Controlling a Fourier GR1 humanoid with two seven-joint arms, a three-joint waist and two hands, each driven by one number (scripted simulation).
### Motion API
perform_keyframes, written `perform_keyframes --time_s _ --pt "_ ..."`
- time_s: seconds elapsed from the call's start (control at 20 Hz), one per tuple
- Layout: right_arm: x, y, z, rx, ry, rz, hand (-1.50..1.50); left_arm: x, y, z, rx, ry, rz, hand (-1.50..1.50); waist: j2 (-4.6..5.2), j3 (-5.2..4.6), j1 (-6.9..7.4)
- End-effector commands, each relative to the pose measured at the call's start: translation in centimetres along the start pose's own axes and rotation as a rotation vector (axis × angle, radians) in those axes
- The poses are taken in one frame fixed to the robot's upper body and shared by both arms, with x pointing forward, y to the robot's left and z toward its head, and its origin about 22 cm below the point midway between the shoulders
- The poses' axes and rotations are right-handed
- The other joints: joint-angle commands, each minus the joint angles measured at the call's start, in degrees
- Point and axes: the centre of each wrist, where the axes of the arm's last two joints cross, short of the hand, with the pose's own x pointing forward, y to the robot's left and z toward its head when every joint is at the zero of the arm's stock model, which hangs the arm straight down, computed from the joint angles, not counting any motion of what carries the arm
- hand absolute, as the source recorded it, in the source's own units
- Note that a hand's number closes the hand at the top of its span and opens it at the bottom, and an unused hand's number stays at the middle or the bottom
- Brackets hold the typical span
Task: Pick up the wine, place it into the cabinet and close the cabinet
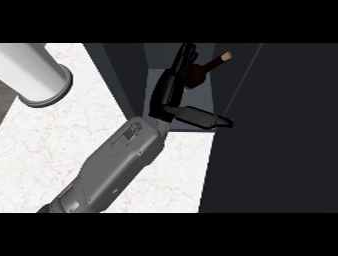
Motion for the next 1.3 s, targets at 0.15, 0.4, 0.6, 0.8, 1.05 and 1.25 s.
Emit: perform_keyframes --time_s 0.15,0.4,0.6,0.8,1.05,1.25 --pt "0.6 1.5 0.9 0.024 -0.017 0.002 -1.50 2.1 -4.2 5.4 0.050 -0.024 0.049 -1.50 0.34 -0.04 -0.61" --pt "1.1 1.3 1.0 0.011 -0.047 -0.002 -1.50 2.9 -5.3 9.5 0.122 -0.014 0.097 -1.50 0.41 -0.02 -0.48" --pt "1.2 1.9 0.0 -0.004 -0.024 -0.002 -1.50 4.8 -6.6 11.6 0.133 -0.015 0.170 -1.50 0.37 -0.06 -0.43" --pt "0.6 1.9 0.8 0.001 -0.028 0.004 -1.50 4.8 -4.5 16.7 0.155 -0.002 0.167 1.50 0.54 -0.04 -0.42" --pt "0.9 1.5 1.6 0.014 -0.013 0.009 -1.50 6.5 -3.6 18.1 0.072 0.004 0.185 1.50 0.61 -0.02 -0.79" --pt "-0.5 2.5 1.6 0.169 0.039 -0.021 1.50 8.4 -1.2 21.5 0.050 -0.017 0.199 1.50 0.58 -0.01 -0.10"
